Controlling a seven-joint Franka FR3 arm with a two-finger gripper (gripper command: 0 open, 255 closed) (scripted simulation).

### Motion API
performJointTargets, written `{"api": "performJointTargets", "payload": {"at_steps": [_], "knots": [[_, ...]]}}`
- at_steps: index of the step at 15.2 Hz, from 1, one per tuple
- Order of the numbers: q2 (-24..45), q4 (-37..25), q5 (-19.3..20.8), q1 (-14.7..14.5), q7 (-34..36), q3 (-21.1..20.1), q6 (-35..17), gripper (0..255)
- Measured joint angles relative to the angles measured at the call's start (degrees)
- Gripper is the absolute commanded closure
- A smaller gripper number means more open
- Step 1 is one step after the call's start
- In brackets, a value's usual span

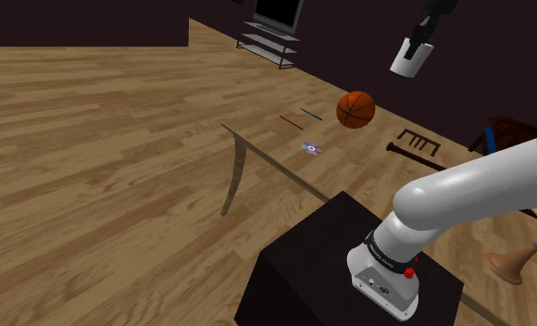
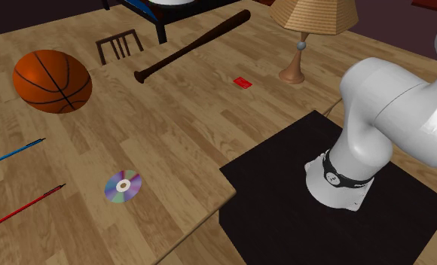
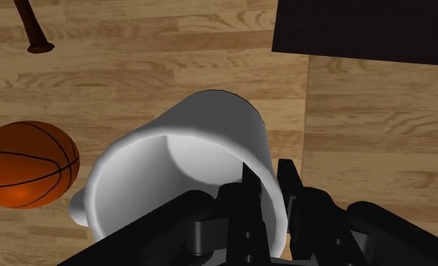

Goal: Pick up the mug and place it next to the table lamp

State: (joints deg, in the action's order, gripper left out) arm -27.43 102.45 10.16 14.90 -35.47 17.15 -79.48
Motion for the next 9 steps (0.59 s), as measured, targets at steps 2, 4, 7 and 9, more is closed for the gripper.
{"api": "performJointTargets", "payload": {"at_steps": [2, 4, 7, 9], "knots": [[0.8, -2.2, -0.2, -0.1, -0.2, 0.0, 1.5, 255], [1.8, -4.8, -0.4, -0.2, -0.5, 0.1, 3.0, 255], [3.3, -8.5, -0.7, -0.4, -0.9, 0.1, 5.2, 255], [4.4, -11.4, -0.8, -0.4, -1.3, 0.3, 7.0, 255]]}}
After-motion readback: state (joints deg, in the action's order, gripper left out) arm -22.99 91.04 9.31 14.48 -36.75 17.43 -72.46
